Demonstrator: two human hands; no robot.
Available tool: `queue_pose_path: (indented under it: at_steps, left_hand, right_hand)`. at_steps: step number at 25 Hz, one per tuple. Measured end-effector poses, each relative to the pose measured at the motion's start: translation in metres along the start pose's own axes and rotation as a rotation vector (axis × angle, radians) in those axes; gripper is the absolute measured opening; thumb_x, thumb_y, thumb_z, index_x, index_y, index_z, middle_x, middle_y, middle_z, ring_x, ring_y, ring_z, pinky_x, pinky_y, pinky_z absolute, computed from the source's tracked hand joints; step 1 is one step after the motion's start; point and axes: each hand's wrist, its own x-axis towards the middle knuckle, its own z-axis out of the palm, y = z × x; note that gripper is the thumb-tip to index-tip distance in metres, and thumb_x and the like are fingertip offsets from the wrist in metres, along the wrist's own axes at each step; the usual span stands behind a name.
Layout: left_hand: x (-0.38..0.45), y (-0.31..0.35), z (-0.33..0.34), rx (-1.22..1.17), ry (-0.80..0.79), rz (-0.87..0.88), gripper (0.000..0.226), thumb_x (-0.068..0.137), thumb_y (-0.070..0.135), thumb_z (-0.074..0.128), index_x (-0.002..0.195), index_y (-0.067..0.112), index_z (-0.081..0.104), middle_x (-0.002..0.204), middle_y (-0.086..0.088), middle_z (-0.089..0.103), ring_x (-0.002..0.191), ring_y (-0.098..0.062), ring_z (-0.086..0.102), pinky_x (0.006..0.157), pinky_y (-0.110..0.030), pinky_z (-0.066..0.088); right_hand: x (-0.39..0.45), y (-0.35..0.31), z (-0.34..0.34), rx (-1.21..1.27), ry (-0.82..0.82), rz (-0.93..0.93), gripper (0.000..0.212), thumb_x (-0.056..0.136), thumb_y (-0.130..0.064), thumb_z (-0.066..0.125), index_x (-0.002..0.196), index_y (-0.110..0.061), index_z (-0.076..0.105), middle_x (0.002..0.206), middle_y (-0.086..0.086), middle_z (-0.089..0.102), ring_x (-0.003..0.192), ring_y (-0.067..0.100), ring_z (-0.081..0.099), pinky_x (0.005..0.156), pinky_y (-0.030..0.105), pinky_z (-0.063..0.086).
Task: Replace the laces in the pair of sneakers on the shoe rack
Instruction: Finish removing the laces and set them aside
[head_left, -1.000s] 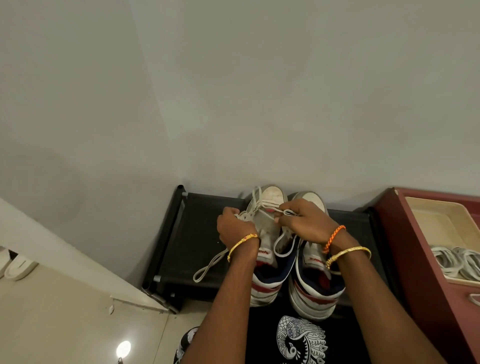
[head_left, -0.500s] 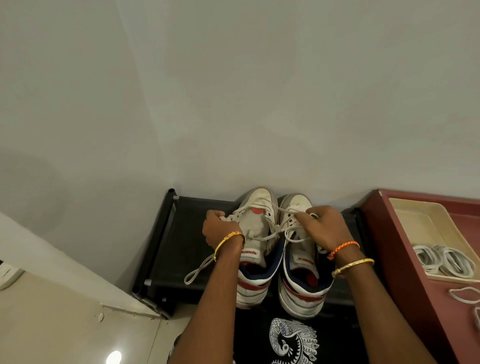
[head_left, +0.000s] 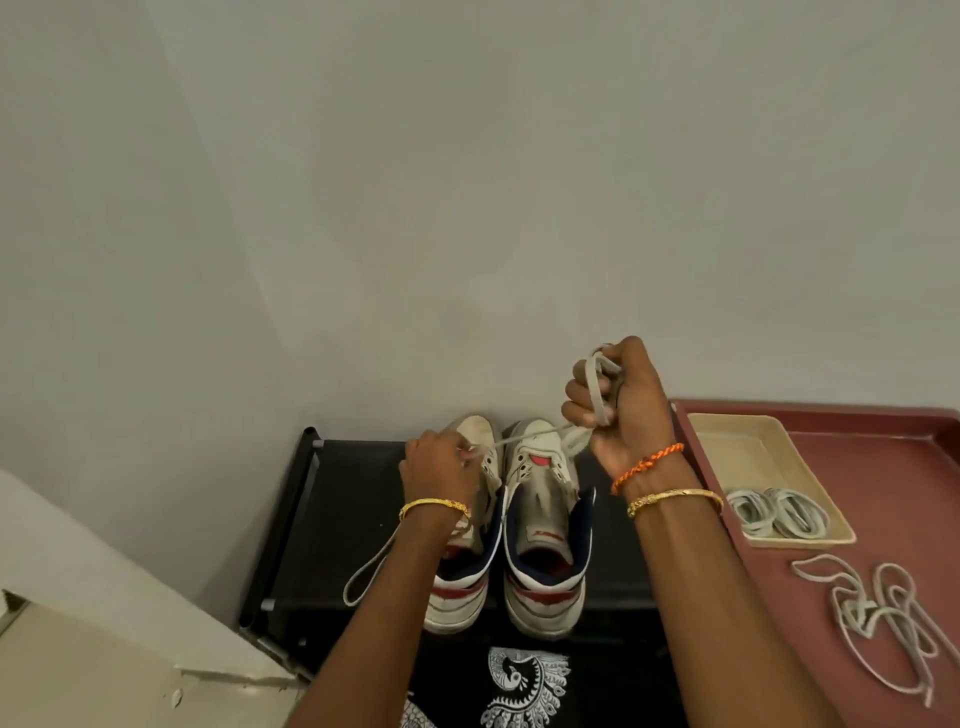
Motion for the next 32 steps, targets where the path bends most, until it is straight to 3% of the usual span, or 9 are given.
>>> queue_pose_path:
  at_steps: [6,9,12,14,17,21,26,29,32]
  left_hand:
    - [-0.011,0.040,-0.082,-0.406,-0.007,-0.217,0.018,0.090,0.016,0.060,0.082,0.003,0.070,0.092,-0.021,0.069,0.085,-0.032,0.066,0.079,-0.033,0.054]
    - [-0.028,0.101,-0.134,-0.932,-0.166,-0.191,0.016,0.091,0.004,0.058,0.076,0.003,0.063,0.082,-0.018,0.065,0.055,-0.016,0.067,0.057,-0.021,0.058]
    - [-0.060,0.155,-0.175,-1.010,-0.356,-0.100,0.012,0.091,0.002,0.055,0.083,0.001,0.064,0.080,-0.012,0.067,0.056,-0.014,0.068,0.060,-0.021,0.058]
    - [-0.070,0.172,-0.189,-0.925,-0.363,0.011,0.014,0.090,0.000,0.055,0.092,0.007,0.066,0.092,-0.010,0.068,0.072,-0.016,0.068,0.062,-0.020,0.057]
    - [-0.084,0.177,-0.190,-0.729,-0.338,0.224,0.050,0.083,-0.010,0.051,0.125,0.017,0.053,0.120,-0.004,0.057,0.102,-0.013,0.054,0.070,-0.013,0.043]
    - [-0.112,0.172,-0.139,-0.728,-0.631,0.232,0.057,0.085,-0.006,0.055,0.136,0.011,0.038,0.114,-0.005,0.060,0.092,-0.007,0.059,0.069,-0.010,0.047]
    - [-0.122,0.166,-0.102,-0.877,-0.693,0.006,0.020,0.091,0.022,0.059,0.105,0.007,0.063,0.061,0.004,0.053,0.052,-0.010,0.052,0.056,-0.022,0.039]
    - [-0.118,0.166,-0.099,-0.972,-0.664,-0.106,0.022,0.094,0.021,0.053,0.102,0.004,0.066,0.059,0.004,0.039,0.046,-0.007,0.035,0.048,-0.020,0.030]
    - [-0.114,0.179,-0.093,-1.088,-0.528,-0.144,0.019,0.094,0.002,0.044,0.094,0.002,0.064,0.068,-0.003,0.050,0.055,-0.011,0.051,0.050,-0.019,0.044]
  right_hand:
    - [-0.015,-0.069,-0.008,-0.689,0.161,-0.234,0.021,0.089,-0.014,0.057,0.078,-0.019,0.040,0.061,-0.002,0.041,0.040,0.006,0.034,0.036,0.016,0.026]
    - [-0.030,-0.070,-0.007,-1.149,-0.091,-0.141,0.048,0.077,-0.026,0.075,0.115,-0.022,0.045,0.097,-0.002,0.049,0.084,0.010,0.052,0.071,0.026,0.046]
    - [-0.044,-0.059,0.009,-1.382,-0.353,-0.123,0.055,0.080,-0.036,0.072,0.127,-0.018,0.050,0.114,0.006,0.060,0.105,0.020,0.057,0.092,0.033,0.047]
    - [-0.051,-0.063,0.020,-1.341,-0.333,-0.239,0.021,0.093,-0.027,0.056,0.102,-0.011,0.065,0.089,0.006,0.066,0.079,0.015,0.063,0.071,0.028,0.049]
    - [-0.064,-0.084,0.026,-1.019,-0.142,-0.261,0.032,0.099,-0.018,0.042,0.073,-0.012,0.059,0.059,-0.001,0.047,0.039,0.004,0.038,0.042,0.016,0.030]
    - [-0.084,-0.106,0.027,-0.662,-0.048,-0.183,0.038,0.100,-0.030,0.041,0.066,-0.013,0.046,0.058,0.002,0.054,0.029,0.005,0.028,0.031,0.014,0.025]
    - [-0.095,-0.114,-0.011,-0.788,0.120,-0.265,0.039,0.098,-0.034,0.044,0.064,-0.015,0.046,0.048,-0.002,0.044,0.040,0.011,0.033,0.040,0.019,0.029]
    - [-0.104,-0.114,-0.054,-1.082,0.203,-0.302,0.039,0.091,-0.043,0.055,0.068,-0.011,0.055,0.058,0.003,0.055,0.055,0.017,0.050,0.055,0.027,0.039]
    - [-0.117,-0.103,-0.084,-1.269,0.088,-0.119,0.051,0.072,-0.061,0.068,0.087,-0.013,0.059,0.081,0.001,0.061,0.072,0.016,0.056,0.061,0.026,0.042]
